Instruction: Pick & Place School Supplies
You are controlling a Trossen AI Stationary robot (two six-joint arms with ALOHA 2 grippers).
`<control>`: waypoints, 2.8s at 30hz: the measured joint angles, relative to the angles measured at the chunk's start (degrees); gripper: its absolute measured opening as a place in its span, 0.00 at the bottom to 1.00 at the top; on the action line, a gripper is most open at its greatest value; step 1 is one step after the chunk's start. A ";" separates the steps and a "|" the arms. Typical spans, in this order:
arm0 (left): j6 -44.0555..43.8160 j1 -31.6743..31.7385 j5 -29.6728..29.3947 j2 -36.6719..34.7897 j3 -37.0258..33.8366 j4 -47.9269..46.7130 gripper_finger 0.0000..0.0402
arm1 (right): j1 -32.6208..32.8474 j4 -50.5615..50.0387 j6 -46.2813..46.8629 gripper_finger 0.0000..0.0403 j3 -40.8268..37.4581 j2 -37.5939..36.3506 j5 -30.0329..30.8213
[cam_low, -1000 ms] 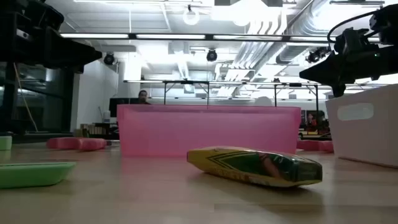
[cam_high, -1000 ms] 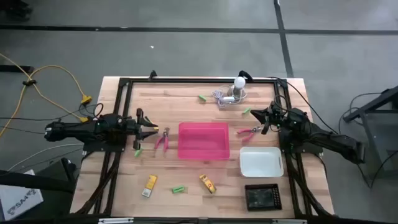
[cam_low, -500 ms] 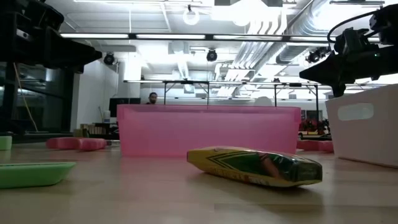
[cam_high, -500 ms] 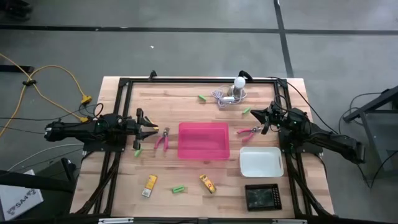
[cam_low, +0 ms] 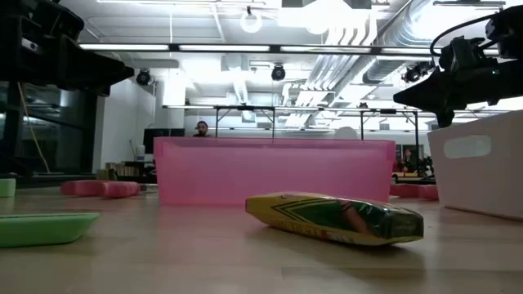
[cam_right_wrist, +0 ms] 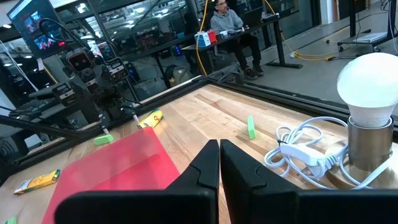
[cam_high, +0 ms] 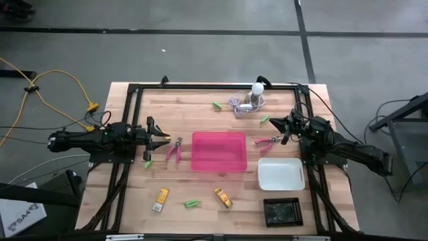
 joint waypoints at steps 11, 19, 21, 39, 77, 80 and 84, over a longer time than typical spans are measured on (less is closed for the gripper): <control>0.00 0.00 0.02 0.00 0.00 0.02 0.31 | 0.00 0.01 0.00 0.01 0.00 0.00 0.01; 0.00 0.00 0.00 -0.02 0.00 0.00 0.31 | 0.00 0.00 0.00 0.01 0.01 -0.01 -0.01; 0.00 0.02 0.02 -0.02 0.00 0.02 0.31 | 0.00 0.00 0.00 0.01 0.01 -0.02 0.00; -6.14 0.09 -5.46 0.00 0.59 1.42 0.31 | 0.00 -0.01 0.00 0.01 0.01 0.01 0.00; -58.01 0.74 -10.81 64.15 50.43 -54.32 0.31 | 0.00 -0.01 0.00 0.01 0.01 -0.02 -0.01; -63.23 0.72 -6.91 64.15 50.45 -55.16 0.31 | 0.00 0.00 0.00 0.01 0.00 -0.01 -0.01; -78.42 0.74 -7.15 64.15 50.45 -56.36 0.31 | 0.00 0.02 0.00 0.01 0.01 0.00 -0.01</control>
